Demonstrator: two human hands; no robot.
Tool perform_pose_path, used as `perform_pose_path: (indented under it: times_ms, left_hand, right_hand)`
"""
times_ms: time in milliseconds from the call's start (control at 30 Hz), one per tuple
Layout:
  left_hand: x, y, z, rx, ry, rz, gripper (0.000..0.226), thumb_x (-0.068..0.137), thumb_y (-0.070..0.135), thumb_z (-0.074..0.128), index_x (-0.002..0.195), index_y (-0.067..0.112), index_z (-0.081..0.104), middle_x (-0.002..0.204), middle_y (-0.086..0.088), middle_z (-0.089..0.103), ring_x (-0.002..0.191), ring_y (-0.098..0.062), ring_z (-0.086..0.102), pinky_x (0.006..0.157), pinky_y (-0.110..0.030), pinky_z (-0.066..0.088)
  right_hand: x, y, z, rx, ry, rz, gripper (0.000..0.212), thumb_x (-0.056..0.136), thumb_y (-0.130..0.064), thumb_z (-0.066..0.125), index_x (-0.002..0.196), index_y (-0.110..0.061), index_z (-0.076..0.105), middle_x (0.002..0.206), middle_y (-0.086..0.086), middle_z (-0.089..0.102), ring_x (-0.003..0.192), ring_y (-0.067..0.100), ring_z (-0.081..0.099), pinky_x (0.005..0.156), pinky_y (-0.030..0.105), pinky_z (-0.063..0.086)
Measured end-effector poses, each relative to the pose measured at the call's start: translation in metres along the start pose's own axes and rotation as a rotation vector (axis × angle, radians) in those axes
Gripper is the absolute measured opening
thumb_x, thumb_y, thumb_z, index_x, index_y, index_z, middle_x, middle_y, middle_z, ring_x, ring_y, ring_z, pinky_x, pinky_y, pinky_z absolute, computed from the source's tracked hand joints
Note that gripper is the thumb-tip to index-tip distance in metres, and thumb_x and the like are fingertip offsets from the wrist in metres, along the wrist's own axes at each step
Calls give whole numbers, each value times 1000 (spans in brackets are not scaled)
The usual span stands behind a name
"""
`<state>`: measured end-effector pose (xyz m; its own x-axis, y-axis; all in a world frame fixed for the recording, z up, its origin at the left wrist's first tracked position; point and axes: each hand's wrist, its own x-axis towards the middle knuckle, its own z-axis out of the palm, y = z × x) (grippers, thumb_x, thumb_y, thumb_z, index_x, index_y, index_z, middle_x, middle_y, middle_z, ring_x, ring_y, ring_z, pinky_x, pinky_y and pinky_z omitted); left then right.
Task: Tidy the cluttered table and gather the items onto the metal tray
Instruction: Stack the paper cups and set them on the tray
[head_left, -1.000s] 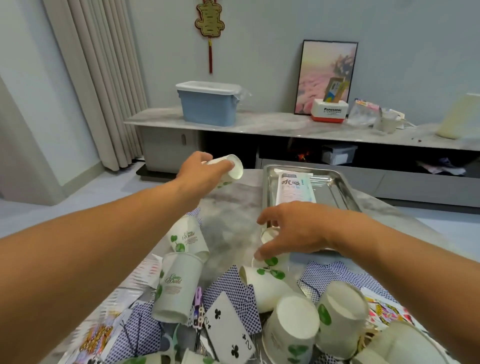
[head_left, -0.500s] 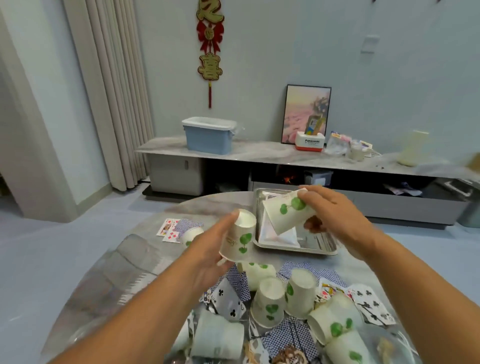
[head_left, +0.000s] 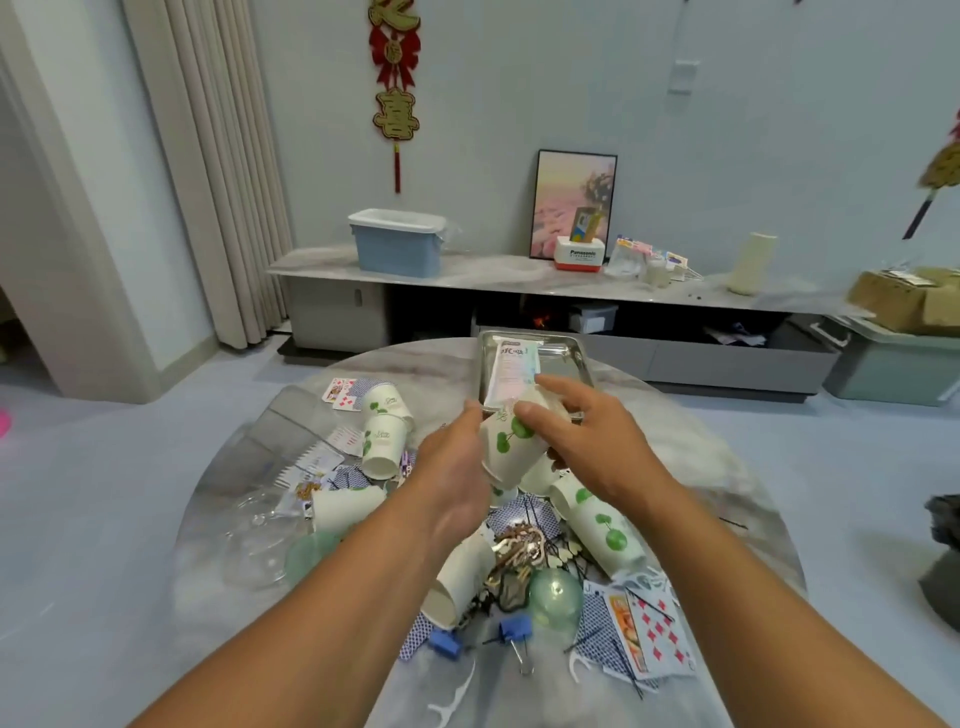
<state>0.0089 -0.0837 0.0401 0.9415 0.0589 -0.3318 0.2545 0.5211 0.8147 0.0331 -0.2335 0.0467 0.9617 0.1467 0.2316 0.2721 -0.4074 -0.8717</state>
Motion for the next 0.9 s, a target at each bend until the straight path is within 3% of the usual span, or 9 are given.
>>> perform_pose_path:
  times_ms: [133,200,267,367,500,600,667,767,900]
  left_hand:
    - [-18,-10,-1,-64,-104,29,38,111,27,35,136,2,49,126,-24,66,117,-39,65,108,-56,46]
    - [-27,-14,-7,-142,-211,0,44,111,28,32,140,-1,48,130,-25,64,121,-38,63,111,-50,44]
    - [-34,-17,-19,-96,-318,-6,46,110,37,31,132,5,56,125,-19,69,117,-32,67,104,-44,51]
    - [-33,-22,-40,440,-192,143,45,103,59,38,122,25,61,105,-2,77,97,-19,72,93,-43,58]
    - [-14,-41,-75,1353,145,288,69,87,65,63,145,29,46,130,-2,60,117,-25,59,99,-45,50]
    - [-5,-69,-85,1646,96,181,87,68,72,73,139,28,48,134,-2,54,121,-26,55,93,-38,49]
    - [-1,-82,-88,1679,50,122,93,62,69,78,138,28,46,133,-1,54,118,-26,57,89,-37,50]
    - [5,-85,-90,1656,38,123,87,69,47,84,142,26,42,133,-3,56,114,-25,58,85,-33,50]
    - [4,-64,-78,1210,-48,205,72,70,23,88,127,28,45,112,1,58,83,-15,67,55,-24,55]
  right_hand:
    - [-22,-1,8,72,-4,12,72,81,-45,83,145,-37,52,129,-2,66,101,8,68,90,36,59]
    - [-34,3,13,189,-13,59,80,81,-39,84,150,-37,43,131,-1,65,104,9,68,88,34,60]
    - [-45,9,17,324,25,145,87,81,-37,84,153,-35,35,131,0,63,100,9,68,72,23,56]
    - [-51,16,14,411,147,252,80,85,-40,79,152,-32,35,125,1,64,96,13,66,63,20,47]
    - [-48,24,-5,449,229,361,50,90,-47,69,132,-28,50,105,2,64,79,14,57,61,28,43]
    - [-49,34,-16,386,189,395,39,90,-53,66,119,-29,56,102,4,65,80,17,56,65,33,44]
    - [-48,39,-18,375,192,396,44,89,-55,66,122,-27,56,106,5,66,83,20,58,66,34,45]
    - [-49,46,-17,364,178,408,50,90,-54,66,130,-26,53,112,7,65,90,22,61,68,34,47]
    - [-52,54,-11,338,154,445,61,90,-51,69,142,-29,45,118,4,63,96,22,65,64,31,48]
